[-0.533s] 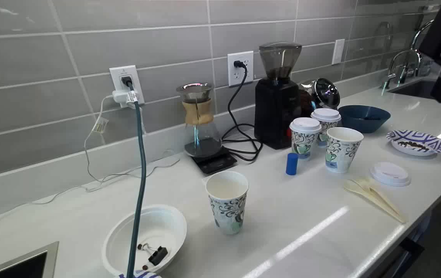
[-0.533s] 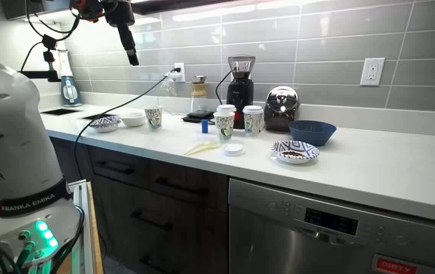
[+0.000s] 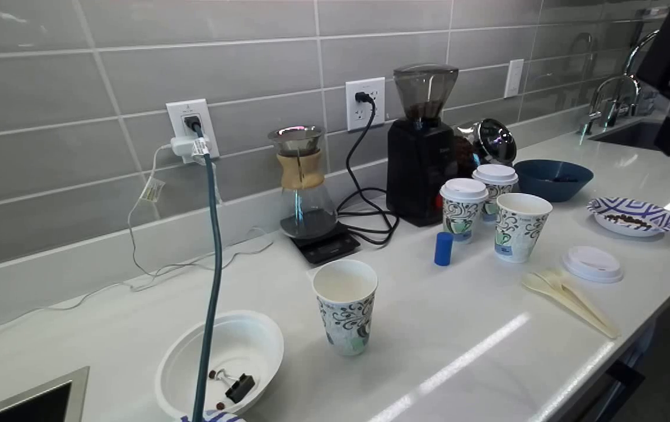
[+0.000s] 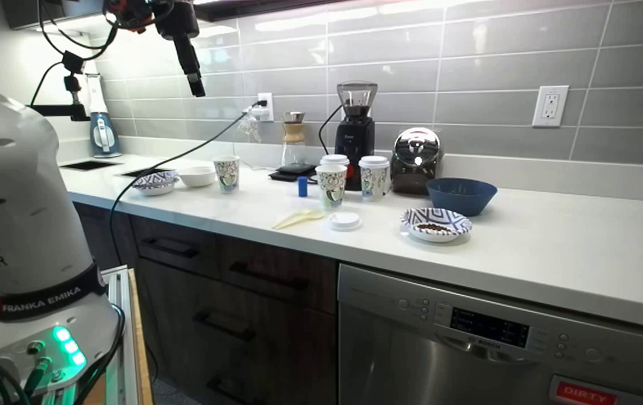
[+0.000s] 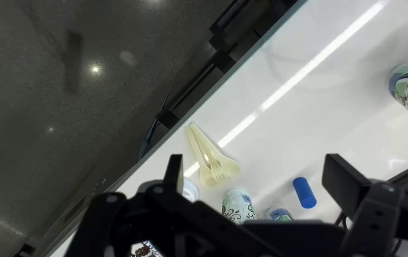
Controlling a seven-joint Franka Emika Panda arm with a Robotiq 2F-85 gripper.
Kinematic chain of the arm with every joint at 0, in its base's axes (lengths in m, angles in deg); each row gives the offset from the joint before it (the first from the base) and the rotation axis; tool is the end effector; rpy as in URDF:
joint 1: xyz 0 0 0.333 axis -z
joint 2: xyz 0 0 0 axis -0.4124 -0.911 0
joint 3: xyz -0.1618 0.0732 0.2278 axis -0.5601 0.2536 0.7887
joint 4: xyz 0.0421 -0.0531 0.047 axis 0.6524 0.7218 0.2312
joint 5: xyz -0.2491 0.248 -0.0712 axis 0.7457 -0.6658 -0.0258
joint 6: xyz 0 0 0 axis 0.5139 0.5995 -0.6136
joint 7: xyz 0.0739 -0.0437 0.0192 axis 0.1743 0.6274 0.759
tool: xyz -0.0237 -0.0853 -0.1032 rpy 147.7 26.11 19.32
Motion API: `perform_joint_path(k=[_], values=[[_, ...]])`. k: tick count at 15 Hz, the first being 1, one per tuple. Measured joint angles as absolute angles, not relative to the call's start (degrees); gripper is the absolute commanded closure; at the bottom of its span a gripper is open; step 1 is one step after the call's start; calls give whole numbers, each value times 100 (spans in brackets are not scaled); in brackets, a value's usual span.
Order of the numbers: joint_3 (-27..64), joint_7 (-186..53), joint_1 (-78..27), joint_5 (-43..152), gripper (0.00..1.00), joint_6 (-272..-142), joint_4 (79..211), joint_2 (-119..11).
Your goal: Pick up the paper cup on the left and put it in the paper cup on the right
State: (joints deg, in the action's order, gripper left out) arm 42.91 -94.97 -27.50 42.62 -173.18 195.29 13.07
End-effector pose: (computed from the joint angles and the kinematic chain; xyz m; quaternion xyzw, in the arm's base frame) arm 0.2621 0.1505 0.5110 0.9856 -0.1414 0.0873 0.0313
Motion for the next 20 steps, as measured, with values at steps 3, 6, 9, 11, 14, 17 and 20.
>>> perform_joint_path(k=[3, 6, 9, 11, 14, 17, 20], values=[[4303, -9488, -2750, 4273, 0, -17340, 19529, 1257], [4374, -9369, -2762, 4255, 0, -17707, 19530, 921], [4383, -9101, -2810, 4235, 0, -18250, 19489, 322], [4318, -8816, -2929, 4130, 0, -18557, 19406, -152], [4196, -8488, -3210, 3830, 0, -18822, 19170, -917], [4114, -8161, -3491, 3593, 0, -18861, 18879, -1609], [3995, -7523, -3726, 3337, 0, -18860, 18576, -2203]])
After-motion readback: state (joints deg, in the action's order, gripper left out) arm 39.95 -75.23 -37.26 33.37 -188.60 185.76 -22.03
